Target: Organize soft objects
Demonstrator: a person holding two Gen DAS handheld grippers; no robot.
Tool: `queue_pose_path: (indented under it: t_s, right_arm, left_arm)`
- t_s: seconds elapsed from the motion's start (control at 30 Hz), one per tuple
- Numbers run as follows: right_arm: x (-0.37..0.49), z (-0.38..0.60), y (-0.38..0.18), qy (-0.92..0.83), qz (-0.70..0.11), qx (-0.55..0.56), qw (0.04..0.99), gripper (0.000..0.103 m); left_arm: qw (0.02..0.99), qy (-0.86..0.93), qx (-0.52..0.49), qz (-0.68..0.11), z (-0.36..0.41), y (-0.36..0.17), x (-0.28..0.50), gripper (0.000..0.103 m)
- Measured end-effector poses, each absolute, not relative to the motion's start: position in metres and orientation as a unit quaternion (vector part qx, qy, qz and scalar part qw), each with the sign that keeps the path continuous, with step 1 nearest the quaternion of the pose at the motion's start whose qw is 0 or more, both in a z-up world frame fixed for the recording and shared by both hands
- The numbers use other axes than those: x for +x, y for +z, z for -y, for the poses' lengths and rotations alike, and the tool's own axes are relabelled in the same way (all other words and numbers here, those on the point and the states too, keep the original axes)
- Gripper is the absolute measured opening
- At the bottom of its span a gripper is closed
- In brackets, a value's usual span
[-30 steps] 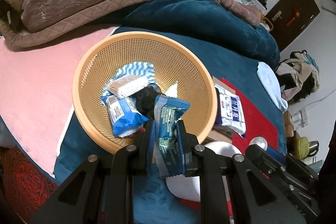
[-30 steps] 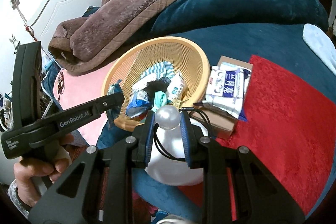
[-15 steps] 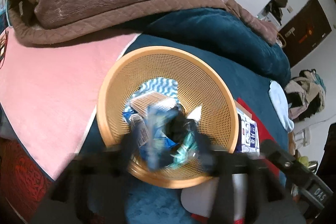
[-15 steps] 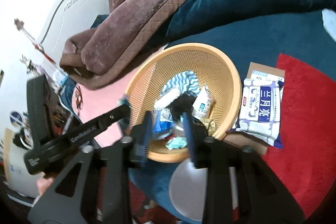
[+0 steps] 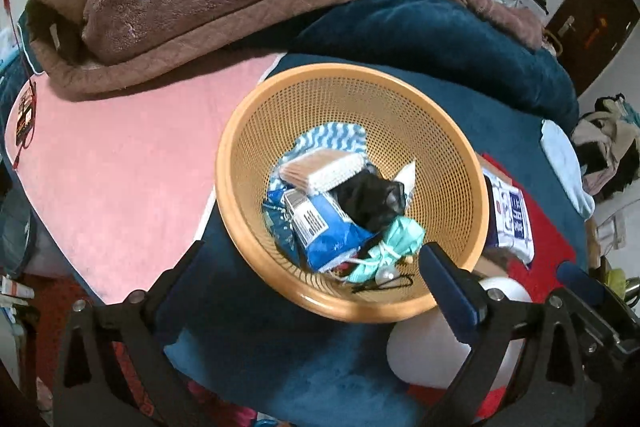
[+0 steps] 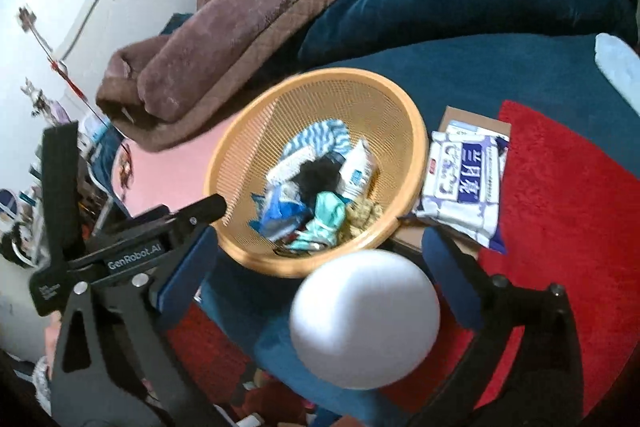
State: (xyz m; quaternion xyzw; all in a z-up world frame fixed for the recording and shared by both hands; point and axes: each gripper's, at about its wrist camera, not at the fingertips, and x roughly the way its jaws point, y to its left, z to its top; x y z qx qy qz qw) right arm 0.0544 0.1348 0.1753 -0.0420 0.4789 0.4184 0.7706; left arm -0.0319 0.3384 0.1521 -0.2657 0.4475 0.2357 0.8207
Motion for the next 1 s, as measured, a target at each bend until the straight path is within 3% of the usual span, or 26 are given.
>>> queue_pose_path:
  t_s: [1.0]
  right_arm:
    - [0.029, -0.085, 0.167, 0.387, -0.492, -0.04, 0.779, 0.103]
  left_arm:
    - [0.829, 0.199, -0.252, -0.458, -0.283, 0.163, -0.05, 0.102]
